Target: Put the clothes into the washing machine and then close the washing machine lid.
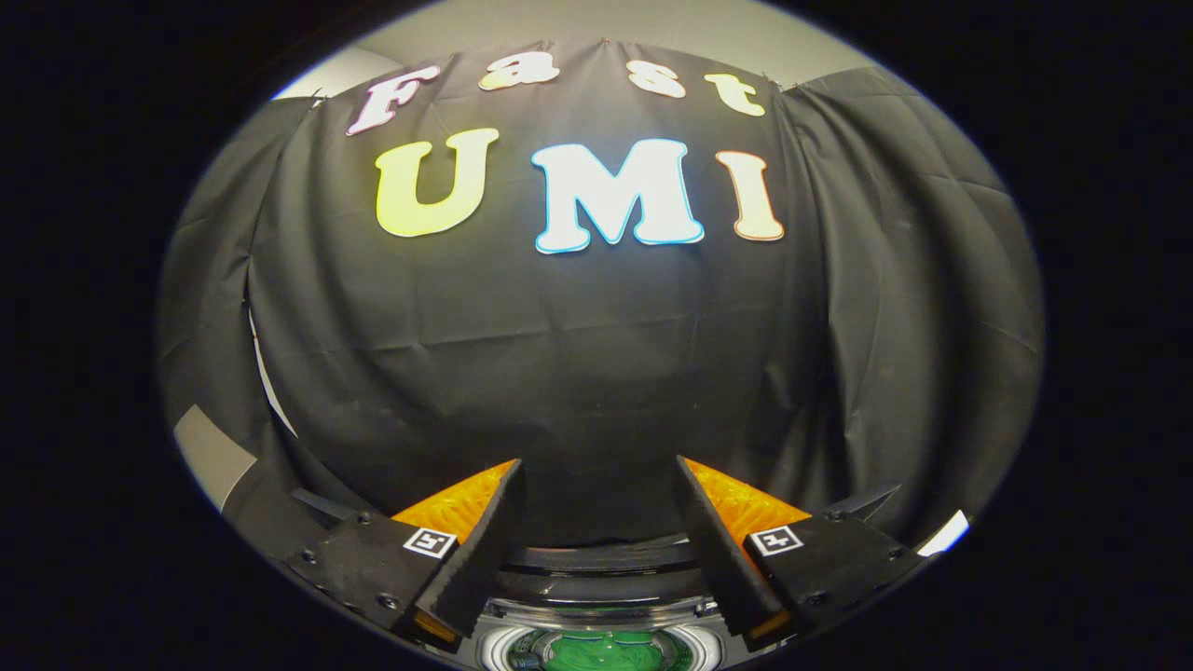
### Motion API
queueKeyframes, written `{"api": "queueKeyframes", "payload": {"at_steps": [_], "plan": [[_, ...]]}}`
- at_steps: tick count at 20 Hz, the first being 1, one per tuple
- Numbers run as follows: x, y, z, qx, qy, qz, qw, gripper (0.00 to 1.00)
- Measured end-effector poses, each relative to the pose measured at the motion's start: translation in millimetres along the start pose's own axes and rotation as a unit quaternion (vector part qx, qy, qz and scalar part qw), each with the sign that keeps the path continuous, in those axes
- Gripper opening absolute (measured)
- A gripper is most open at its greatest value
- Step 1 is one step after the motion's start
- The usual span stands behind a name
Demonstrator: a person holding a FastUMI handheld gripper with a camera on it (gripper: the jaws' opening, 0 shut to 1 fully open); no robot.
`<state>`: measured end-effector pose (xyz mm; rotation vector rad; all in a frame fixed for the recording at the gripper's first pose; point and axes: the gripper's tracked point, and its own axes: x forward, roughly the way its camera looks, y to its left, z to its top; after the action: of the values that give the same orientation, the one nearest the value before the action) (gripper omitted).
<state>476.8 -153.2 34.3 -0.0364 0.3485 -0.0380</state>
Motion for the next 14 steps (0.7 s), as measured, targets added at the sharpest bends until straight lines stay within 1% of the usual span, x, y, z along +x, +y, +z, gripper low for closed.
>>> {"api": "queueKeyframes", "payload": {"at_steps": [4,9,12,14], "plan": [[-43.9,0.4,-18.2,-0.006,-0.019,0.003,1.000,0.98],[-90.2,-0.1,-46.2,-0.004,-0.067,0.003,0.998,0.98],[-112.3,-1.1,-68.1,0.002,-0.094,0.000,0.996,0.98],[-122.0,-0.7,-94.1,0.009,-0.097,-0.001,0.995,0.98]]}}
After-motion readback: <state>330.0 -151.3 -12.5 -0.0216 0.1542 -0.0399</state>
